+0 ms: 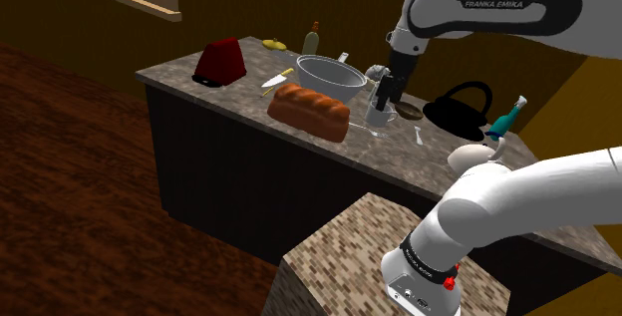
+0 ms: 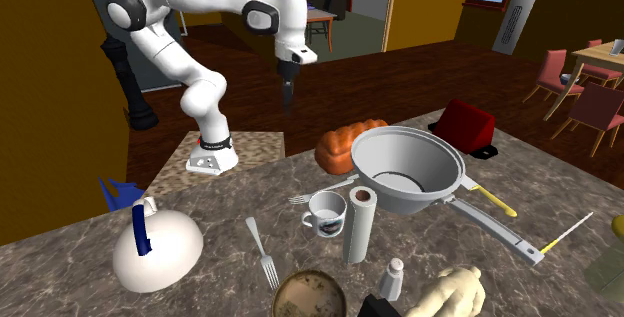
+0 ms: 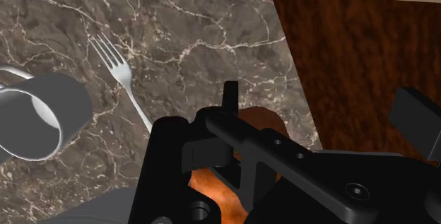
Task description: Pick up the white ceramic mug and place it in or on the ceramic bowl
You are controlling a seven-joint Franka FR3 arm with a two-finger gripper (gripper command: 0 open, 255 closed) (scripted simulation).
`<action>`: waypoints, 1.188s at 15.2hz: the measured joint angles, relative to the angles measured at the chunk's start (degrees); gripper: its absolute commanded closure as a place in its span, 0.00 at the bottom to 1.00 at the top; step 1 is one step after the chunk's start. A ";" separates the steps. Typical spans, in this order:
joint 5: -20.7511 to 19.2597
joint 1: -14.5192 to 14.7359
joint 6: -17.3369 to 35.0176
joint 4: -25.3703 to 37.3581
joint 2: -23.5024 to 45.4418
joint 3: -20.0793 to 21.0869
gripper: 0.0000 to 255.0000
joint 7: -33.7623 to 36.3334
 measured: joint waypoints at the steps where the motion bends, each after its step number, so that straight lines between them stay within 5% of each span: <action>1: -0.58 -0.31 1.09 0.33 1.20 -1.05 0.00 -1.13; 10: -2.03 -1.66 12.14 6.56 16.66 -10.36 0.00 -11.48; 18: 4.31 -2.90 19.64 17.71 34.81 -17.10 0.00 -23.51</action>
